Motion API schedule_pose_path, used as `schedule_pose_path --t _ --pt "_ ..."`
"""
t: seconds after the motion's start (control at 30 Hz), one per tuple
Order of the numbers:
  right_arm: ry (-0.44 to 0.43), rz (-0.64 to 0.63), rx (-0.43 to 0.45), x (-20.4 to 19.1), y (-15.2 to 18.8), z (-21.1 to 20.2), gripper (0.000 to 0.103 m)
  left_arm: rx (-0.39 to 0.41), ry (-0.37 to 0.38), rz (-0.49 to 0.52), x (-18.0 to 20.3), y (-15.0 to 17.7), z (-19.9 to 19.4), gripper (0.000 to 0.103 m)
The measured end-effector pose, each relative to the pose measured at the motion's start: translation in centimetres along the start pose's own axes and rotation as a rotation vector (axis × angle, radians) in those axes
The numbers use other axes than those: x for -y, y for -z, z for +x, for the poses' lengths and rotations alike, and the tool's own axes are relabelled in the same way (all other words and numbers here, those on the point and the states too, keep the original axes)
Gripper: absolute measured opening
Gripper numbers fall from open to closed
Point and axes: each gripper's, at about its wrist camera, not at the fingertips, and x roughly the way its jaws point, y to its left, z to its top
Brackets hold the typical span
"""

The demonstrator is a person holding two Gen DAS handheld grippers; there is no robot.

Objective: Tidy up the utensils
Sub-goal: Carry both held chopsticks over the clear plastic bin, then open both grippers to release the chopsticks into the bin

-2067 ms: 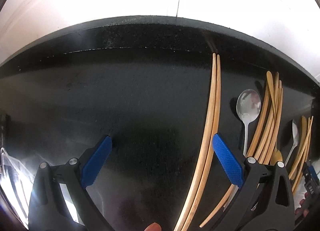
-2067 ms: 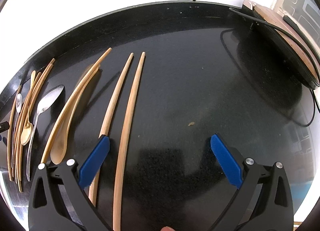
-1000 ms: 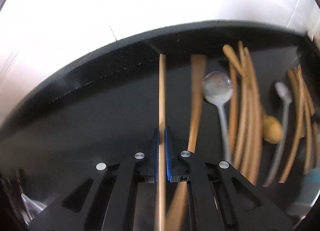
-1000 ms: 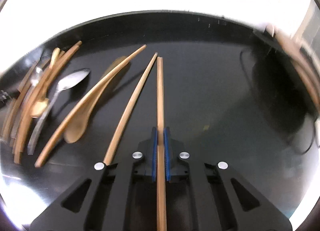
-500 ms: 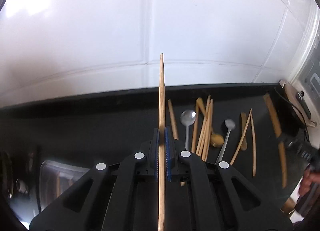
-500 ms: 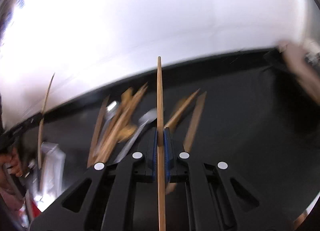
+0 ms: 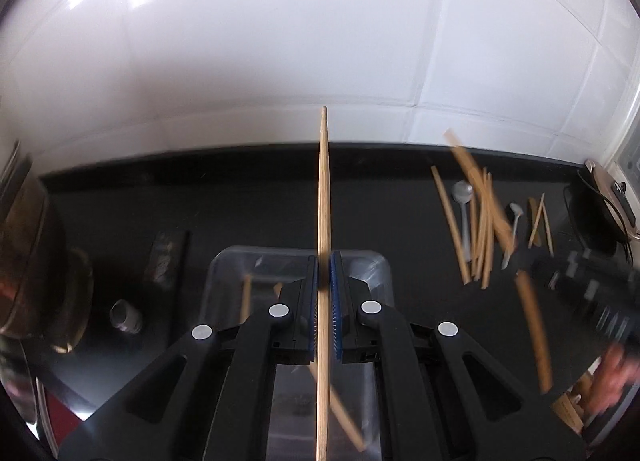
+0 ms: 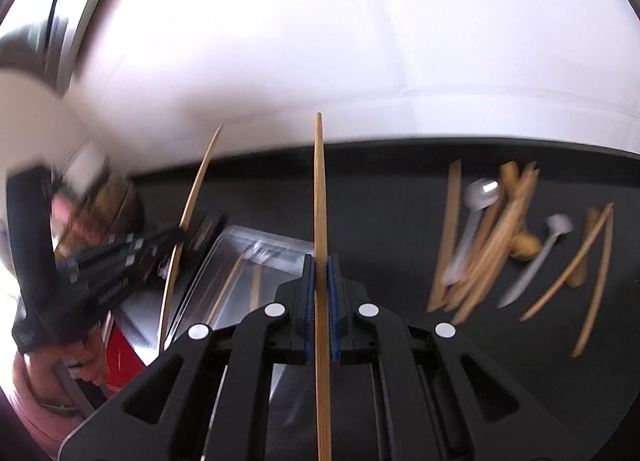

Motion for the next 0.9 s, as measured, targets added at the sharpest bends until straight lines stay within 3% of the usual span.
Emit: schedule_pose_path --t 0.1,0.4,0.67,0.9 --pt "-0.001 -0.075 -0.059 -4.8 2.4 1.9 0.007 -0.003 0.008 -0.008 -2.9 1.6 -0.4 0.005" --pt "0.050 0.018 -0.131 -10.4 4.6 6.4 0.007 -0.024 0.096 -0.010 -7.4 5.2 0.2 0.005" --pt "0.101 0.061 -0.136 -12.7 6.5 7.3 0.007 -0.057 0.180 0.011 -8.6 6.4 1.2 0.005" --pt "0.112 0.079 -0.127 -13.4 6.4 7.8 0.007 -0.074 0.199 0.004 -9.3 6.8 1.6 0.005"
